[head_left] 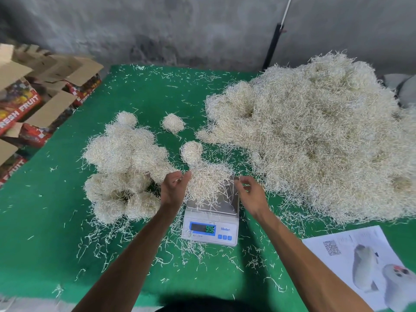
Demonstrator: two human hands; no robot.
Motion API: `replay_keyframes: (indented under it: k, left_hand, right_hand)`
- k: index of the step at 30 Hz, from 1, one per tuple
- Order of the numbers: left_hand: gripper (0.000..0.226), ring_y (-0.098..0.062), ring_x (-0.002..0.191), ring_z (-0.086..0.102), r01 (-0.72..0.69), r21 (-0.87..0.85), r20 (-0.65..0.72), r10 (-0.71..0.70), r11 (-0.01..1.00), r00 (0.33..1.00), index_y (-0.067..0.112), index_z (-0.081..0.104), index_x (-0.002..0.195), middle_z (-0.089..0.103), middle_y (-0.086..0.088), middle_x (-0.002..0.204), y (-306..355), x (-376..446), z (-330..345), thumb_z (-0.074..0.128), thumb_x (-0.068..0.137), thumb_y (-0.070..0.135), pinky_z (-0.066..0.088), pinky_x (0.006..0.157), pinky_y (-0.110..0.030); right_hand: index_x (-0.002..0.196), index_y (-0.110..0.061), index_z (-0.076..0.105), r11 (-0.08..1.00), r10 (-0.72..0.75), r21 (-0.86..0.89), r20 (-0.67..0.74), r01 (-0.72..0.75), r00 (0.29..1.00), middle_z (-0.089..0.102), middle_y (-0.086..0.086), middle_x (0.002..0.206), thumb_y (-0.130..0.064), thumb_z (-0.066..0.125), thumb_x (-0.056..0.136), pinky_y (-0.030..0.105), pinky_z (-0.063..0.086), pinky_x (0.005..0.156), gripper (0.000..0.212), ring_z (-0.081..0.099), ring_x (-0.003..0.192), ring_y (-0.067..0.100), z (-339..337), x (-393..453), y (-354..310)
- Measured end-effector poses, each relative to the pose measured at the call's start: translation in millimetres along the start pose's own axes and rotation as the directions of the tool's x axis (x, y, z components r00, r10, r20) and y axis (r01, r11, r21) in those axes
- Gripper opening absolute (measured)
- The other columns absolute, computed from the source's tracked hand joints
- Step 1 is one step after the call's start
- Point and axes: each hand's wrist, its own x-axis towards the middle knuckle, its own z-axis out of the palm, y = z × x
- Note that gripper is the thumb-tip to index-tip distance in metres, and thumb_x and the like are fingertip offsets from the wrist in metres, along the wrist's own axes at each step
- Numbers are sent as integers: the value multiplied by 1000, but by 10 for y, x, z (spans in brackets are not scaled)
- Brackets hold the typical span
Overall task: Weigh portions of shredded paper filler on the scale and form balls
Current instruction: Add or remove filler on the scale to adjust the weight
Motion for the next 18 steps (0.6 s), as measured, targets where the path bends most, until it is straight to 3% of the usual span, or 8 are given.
replay_keyframes:
  k: [3, 5, 7, 9, 11, 14, 16, 18]
  left_hand:
    - [45, -8, 89, 61, 39, -19, 15, -39, 999, 999, 7, 59, 119, 63, -1, 109, 7, -2, 3, 70, 91, 41, 46, 58, -5]
    - [51, 0, 89, 58, 60, -25, 15, -60, 998, 998, 12, 57, 123, 61, 3, 111, 14, -6, 5, 70, 89, 48, 44, 56, -5]
    - [55, -5, 97, 60, 54, -16, 15, -53, 998, 998, 16, 54, 124, 60, 3, 119, 6, -3, 22, 70, 87, 54, 43, 67, -9]
    - [63, -14, 109, 59, 43, 13, 33, -44, 999, 999, 21, 51, 126, 56, 3, 126, 5, 6, 55, 71, 83, 61, 46, 80, -22]
    - [69, -13, 115, 55, 42, 55, 68, -45, 998, 997, 27, 49, 129, 53, 7, 130, 20, 27, 109, 74, 77, 66, 44, 89, -30]
    - [64, -10, 118, 52, -8, 69, 154, -3, 998, 988, 31, 52, 131, 53, 8, 136, 44, 78, 243, 81, 77, 51, 41, 98, -30]
    - [57, -9, 104, 58, -9, 117, 219, -17, 993, 976, 28, 55, 131, 54, 3, 141, 39, 124, 332, 82, 81, 33, 46, 85, -19]
    - [52, -10, 89, 63, 30, 179, 282, -81, 983, 956, 26, 59, 129, 57, -2, 137, -5, 144, 406, 81, 82, 25, 50, 65, -17]
  right_hand:
    - [132, -21, 59, 1000, 9, 6, -15, -9, 1000, 63, -11, 119, -49, 58, 102, 9, 44, 65, 40, 61, 86, -5, -18, -27, 15]
    - [133, -19, 58, 999, 28, 18, -23, -28, 999, 64, -7, 123, -49, 58, 103, 18, 48, 77, 42, 63, 96, 2, -36, -34, 45]
    - [132, -20, 58, 998, 54, 39, -29, -53, 998, 64, -7, 124, -48, 58, 103, 24, 53, 81, 41, 66, 101, 8, -59, -51, 67]
    - [126, -26, 57, 996, 62, 59, -30, -60, 998, 65, -8, 123, -47, 58, 103, 16, 51, 74, 31, 66, 97, 5, -88, -75, 82]
    - [132, -24, 56, 996, 68, 68, -37, -66, 997, 63, -8, 125, -44, 57, 104, 16, 49, 76, 35, 65, 100, 7, -106, -91, 100]
    - [136, -18, 55, 996, 83, 40, -48, -81, 995, 63, -9, 124, -40, 57, 105, 22, 56, 63, 38, 69, 88, 13, -125, -106, 148]
    - [135, -16, 56, 995, 94, 34, -46, -93, 994, 63, -9, 121, -37, 56, 106, 32, 60, 64, 36, 70, 83, 20, -134, -122, 198]
    - [135, -16, 55, 994, 110, 5, -46, -109, 993, 63, -9, 121, -35, 55, 107, 27, 61, 68, 34, 70, 87, 17, -147, -135, 272]
